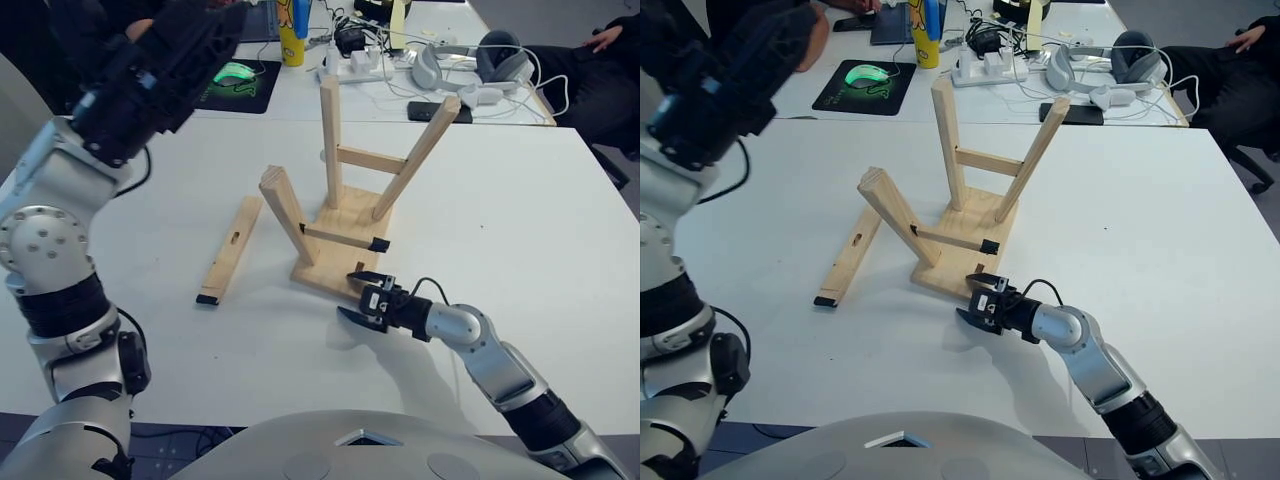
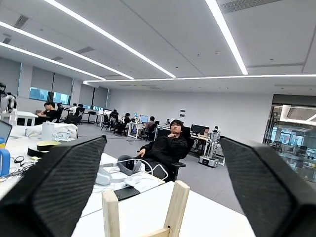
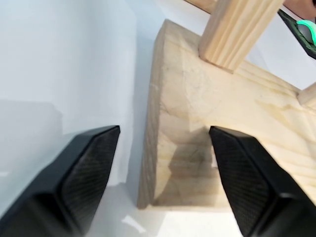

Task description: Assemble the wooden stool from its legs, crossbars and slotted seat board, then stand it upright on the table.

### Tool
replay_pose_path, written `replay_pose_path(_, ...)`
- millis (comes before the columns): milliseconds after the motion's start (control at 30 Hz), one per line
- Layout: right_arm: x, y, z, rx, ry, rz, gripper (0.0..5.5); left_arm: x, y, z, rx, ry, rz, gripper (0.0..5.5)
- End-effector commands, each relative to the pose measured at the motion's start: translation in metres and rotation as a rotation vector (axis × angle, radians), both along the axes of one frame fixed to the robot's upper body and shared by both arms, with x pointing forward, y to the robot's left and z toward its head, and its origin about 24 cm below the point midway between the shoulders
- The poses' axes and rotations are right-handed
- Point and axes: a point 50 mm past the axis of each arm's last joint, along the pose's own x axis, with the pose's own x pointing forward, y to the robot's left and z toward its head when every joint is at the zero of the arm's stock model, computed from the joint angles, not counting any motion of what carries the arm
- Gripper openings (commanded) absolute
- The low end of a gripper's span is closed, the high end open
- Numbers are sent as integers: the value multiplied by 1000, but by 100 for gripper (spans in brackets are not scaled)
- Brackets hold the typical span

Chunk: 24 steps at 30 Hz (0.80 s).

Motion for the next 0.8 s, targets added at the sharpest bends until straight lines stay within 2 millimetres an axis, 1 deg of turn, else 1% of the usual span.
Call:
replay_pose_path(33,-6,-15,-29,-147,144,-75,337,8,-6,-11,47,24,52,358)
replay_pose_path(133,0,-12,-25,-145,136,-82,337,13,-9,-10,97,7,86,317)
replay_pose_path(200,4,-10,-24,-150,131,-86,337,17,-11,-9,95,4,82,277)
replay_pose_path(267,8,-8,-23,-149,127,-91,337,20,-16,-8,84,5,77,257)
replay_pose_path(367,10,-7,-23,-151,120,-101,337,26,-25,-8,68,6,82,213)
replay_pose_path(467,13,-4,-23,-150,111,-106,337,29,-38,-11,67,17,82,178)
replay_pose_path(500,13,-3,-23,-146,109,-112,337,29,-43,-10,78,9,76,159)
replay_pose_path(567,14,-1,-24,-142,113,-114,337,29,-49,-5,85,-6,72,136)
replay_pose_path(700,18,-1,-29,-143,113,-158,337,27,-55,7,125,-41,43,86)
replay_pose_path(800,16,-2,-32,-151,119,-169,337,26,-55,13,147,-52,44,46)
